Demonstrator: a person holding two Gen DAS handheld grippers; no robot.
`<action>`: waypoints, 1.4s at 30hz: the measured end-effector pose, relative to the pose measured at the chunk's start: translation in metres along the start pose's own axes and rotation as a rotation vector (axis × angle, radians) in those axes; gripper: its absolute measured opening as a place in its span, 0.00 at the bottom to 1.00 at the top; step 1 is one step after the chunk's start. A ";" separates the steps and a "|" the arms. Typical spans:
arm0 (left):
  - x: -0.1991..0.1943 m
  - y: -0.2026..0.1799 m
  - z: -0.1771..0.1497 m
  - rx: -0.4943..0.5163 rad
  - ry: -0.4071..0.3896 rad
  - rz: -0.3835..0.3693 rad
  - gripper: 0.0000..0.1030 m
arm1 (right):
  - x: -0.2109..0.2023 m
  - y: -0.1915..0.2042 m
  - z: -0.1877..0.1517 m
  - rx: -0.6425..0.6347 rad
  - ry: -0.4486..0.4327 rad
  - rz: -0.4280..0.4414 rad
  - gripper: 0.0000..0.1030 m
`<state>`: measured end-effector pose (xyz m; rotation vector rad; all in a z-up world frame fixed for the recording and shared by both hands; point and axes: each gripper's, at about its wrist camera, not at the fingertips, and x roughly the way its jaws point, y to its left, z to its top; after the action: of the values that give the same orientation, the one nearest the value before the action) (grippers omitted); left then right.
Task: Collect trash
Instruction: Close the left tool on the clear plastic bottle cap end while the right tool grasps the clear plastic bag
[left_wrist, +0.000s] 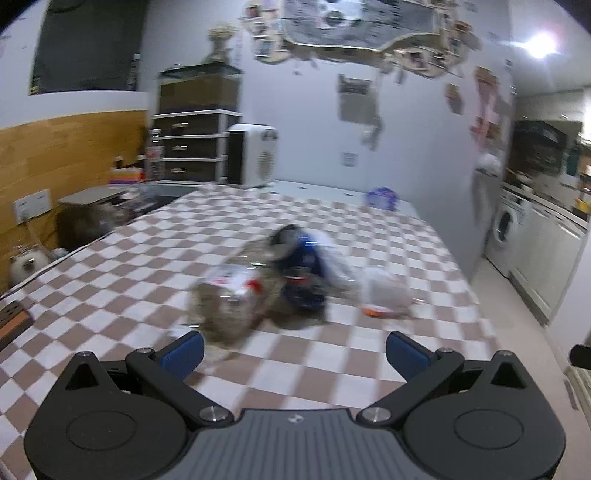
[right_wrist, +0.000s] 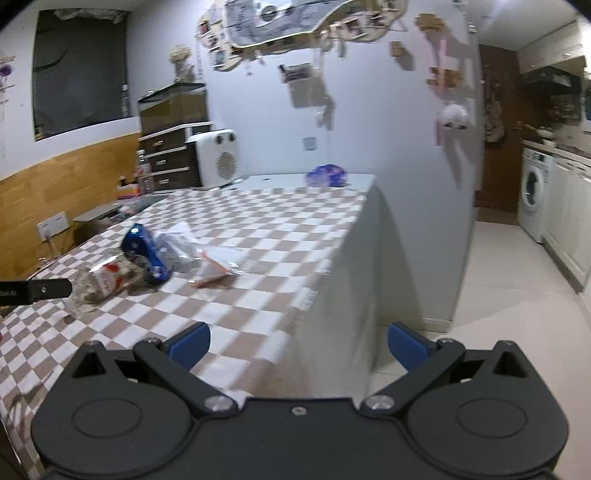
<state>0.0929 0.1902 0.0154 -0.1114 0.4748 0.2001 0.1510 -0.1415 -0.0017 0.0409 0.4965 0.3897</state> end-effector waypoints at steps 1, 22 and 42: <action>0.004 0.007 -0.001 -0.009 -0.002 0.014 1.00 | 0.005 0.006 0.002 -0.004 0.001 0.008 1.00; 0.076 0.083 -0.016 -0.204 0.000 0.037 0.59 | 0.135 0.078 0.038 0.145 0.068 0.127 0.92; 0.041 0.059 -0.035 -0.211 0.029 0.047 0.36 | 0.212 0.090 0.032 0.232 0.141 0.012 0.14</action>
<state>0.1008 0.2497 -0.0382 -0.3095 0.4847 0.2951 0.3054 0.0234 -0.0580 0.2419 0.6790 0.3463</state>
